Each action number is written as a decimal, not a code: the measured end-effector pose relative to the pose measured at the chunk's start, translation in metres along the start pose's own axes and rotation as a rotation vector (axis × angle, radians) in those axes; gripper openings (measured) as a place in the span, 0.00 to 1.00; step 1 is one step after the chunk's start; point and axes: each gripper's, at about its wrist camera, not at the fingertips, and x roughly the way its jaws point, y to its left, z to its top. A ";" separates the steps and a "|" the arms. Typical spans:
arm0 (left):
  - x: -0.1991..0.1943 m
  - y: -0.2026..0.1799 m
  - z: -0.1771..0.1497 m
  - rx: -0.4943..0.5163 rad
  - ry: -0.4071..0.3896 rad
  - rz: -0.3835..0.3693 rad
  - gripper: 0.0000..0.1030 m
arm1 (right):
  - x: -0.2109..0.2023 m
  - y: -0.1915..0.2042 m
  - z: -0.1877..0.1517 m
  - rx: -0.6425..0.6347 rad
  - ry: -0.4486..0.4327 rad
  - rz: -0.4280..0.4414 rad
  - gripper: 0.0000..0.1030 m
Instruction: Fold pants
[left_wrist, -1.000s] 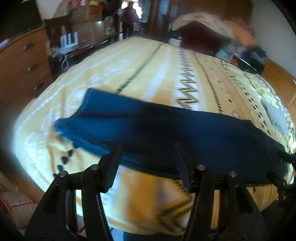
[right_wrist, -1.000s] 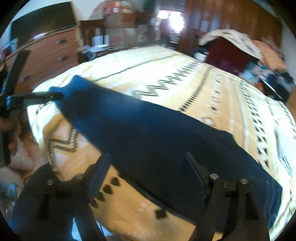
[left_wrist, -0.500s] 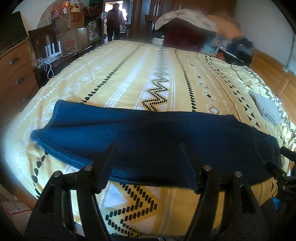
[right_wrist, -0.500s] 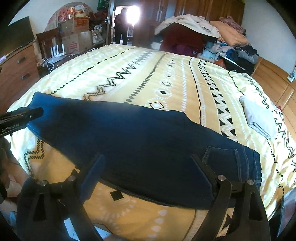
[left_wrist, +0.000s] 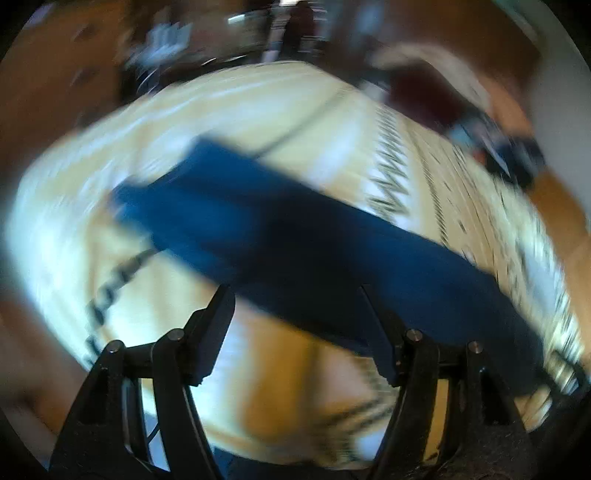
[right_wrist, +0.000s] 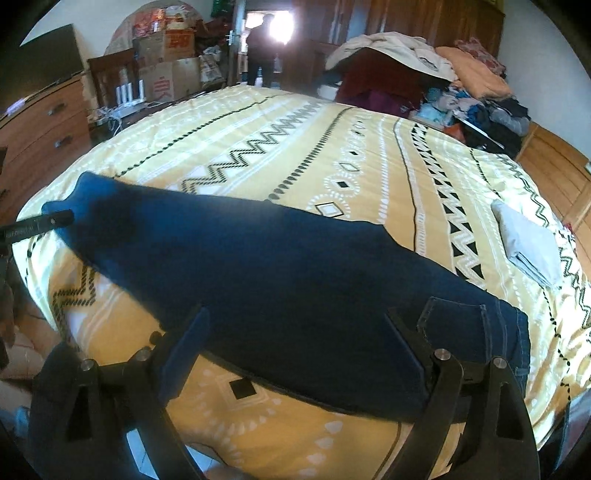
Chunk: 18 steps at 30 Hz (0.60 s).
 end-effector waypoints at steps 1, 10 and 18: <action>0.000 0.017 0.001 -0.049 -0.005 0.004 0.65 | 0.004 0.002 -0.002 -0.008 0.012 0.006 0.90; 0.012 0.084 0.018 -0.246 -0.001 -0.120 0.64 | 0.036 0.025 0.001 -0.077 0.063 0.046 0.90; 0.036 0.084 0.036 -0.283 0.032 -0.152 0.59 | 0.042 0.046 0.014 -0.124 0.054 0.060 0.90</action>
